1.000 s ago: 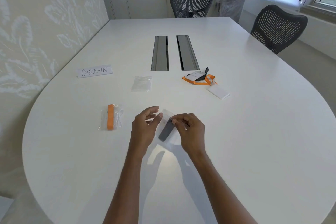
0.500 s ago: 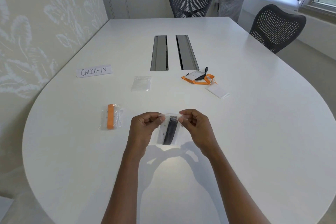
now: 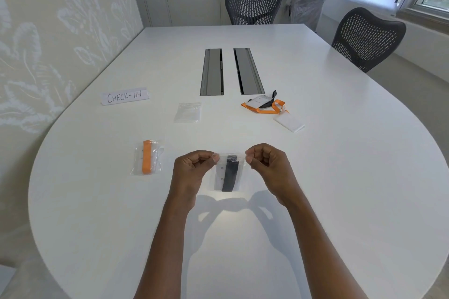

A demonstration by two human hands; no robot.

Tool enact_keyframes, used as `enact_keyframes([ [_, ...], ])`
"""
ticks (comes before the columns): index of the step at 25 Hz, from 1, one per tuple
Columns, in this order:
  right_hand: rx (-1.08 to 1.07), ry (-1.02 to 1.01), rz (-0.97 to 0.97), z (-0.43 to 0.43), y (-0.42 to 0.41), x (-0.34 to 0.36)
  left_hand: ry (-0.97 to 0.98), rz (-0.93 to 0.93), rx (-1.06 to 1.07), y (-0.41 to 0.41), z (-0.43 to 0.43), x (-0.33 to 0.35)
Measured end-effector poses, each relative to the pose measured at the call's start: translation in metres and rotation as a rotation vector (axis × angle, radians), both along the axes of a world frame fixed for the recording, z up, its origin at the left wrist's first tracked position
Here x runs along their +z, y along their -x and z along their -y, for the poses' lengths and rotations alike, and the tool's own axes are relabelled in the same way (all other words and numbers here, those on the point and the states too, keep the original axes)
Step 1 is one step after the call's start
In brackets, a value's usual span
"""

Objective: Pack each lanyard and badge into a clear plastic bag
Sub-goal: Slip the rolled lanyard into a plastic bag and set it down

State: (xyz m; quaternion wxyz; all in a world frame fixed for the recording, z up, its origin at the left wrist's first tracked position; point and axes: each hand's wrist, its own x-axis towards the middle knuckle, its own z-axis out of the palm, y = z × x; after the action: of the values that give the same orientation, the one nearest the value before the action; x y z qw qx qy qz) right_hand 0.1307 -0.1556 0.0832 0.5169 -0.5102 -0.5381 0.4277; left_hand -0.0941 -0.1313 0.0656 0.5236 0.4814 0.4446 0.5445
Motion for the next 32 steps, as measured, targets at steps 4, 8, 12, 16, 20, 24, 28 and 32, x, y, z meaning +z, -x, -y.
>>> enact_keyframes([
  [4,-0.065,-0.023,0.131,0.0,0.004,-0.002,0.06,-0.067,-0.059,0.003,0.002,-0.002],
  [8,-0.089,-0.154,0.283,0.003,0.011,0.002,-0.023,-0.459,-0.112,0.007,0.002,0.003],
  [12,0.044,-0.252,0.407,0.001,0.018,0.013,-0.205,-0.626,-0.147,-0.005,0.002,0.017],
  [16,0.007,-0.276,0.382,-0.001,0.018,0.016,-0.216,-0.564,-0.061,-0.013,0.001,0.02],
  [20,0.031,-0.194,0.404,-0.002,0.013,0.01,-0.241,-0.582,-0.079,-0.014,-0.004,0.021],
  [24,0.291,0.017,0.51,-0.01,0.006,0.002,-0.201,-0.543,-0.079,-0.003,-0.008,0.021],
  [28,0.222,0.093,0.481,-0.018,0.039,-0.021,-0.158,-0.507,-0.07,0.012,-0.012,0.014],
  [32,0.075,0.181,0.341,-0.036,0.071,-0.033,-0.101,-0.649,0.3,0.046,-0.017,-0.014],
])
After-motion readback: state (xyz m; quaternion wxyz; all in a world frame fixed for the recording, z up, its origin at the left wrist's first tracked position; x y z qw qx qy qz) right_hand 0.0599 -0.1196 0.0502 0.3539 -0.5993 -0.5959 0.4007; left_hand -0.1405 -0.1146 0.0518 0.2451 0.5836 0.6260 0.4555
